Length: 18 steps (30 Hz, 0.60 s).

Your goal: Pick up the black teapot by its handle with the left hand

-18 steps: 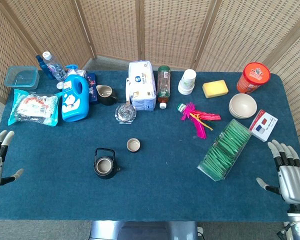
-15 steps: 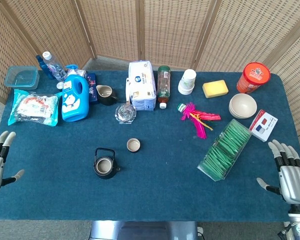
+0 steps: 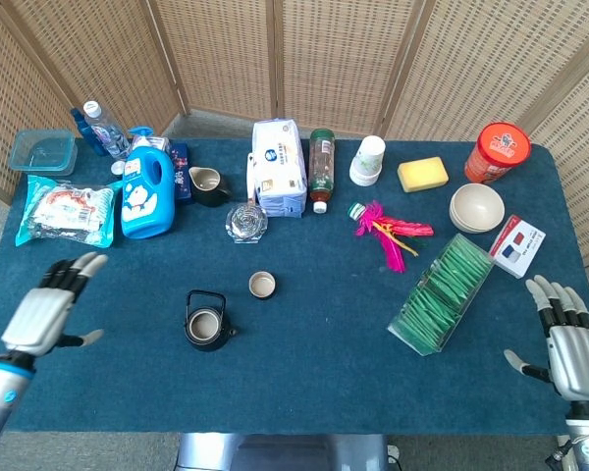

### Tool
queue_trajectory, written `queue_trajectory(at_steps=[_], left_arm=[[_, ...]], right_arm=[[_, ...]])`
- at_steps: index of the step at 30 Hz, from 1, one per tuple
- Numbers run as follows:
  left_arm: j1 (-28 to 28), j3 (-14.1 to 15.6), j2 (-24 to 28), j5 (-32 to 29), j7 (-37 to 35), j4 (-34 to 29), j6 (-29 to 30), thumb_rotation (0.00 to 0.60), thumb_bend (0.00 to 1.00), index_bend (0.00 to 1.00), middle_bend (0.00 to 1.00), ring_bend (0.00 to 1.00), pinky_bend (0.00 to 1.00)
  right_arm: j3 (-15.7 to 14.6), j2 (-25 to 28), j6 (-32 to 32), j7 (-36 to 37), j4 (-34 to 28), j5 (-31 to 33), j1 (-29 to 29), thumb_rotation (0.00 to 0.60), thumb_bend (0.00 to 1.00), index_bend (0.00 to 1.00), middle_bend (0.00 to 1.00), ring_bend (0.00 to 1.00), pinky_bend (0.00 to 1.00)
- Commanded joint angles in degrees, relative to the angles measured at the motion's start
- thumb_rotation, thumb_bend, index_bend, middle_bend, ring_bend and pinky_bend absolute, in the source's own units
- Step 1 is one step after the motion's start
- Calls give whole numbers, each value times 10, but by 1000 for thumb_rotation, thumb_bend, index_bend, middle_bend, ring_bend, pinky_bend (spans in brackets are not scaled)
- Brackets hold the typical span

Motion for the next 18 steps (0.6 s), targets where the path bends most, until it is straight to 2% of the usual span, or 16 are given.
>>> queue_trajectory(at_steps=[1,5,9,14,18], left_arm=[[-64,-27,-2,-37,30,-37,-73,600,0,0,0,0,10],[-109,-45,-16,-98,86,-53,-116,600,0,0,0,0,10],[-143,-49,-36,-163,164,-62,-131,600,0,0,0,0,10],[-173,-43,-66,-237,238,-72,-122,600,0,0,0,0,10],[-192,-41,-93,-268,267,-68,-109,600,0,0,0,0,10]], right_arm=[[1,-1,-2,-2,0,2,1,600,0,0,0,0,0],[2,1,-2,2,-1,3,1,600,0,0,0,0,0],[3,5,-2,11,0,6,0,600,0,0,0,0,0],[4,10,-2,25,2,6,-1,600,0,0,0,0,0],[3,13,0,31,0,3,-2,600,0,0,0,0,0]])
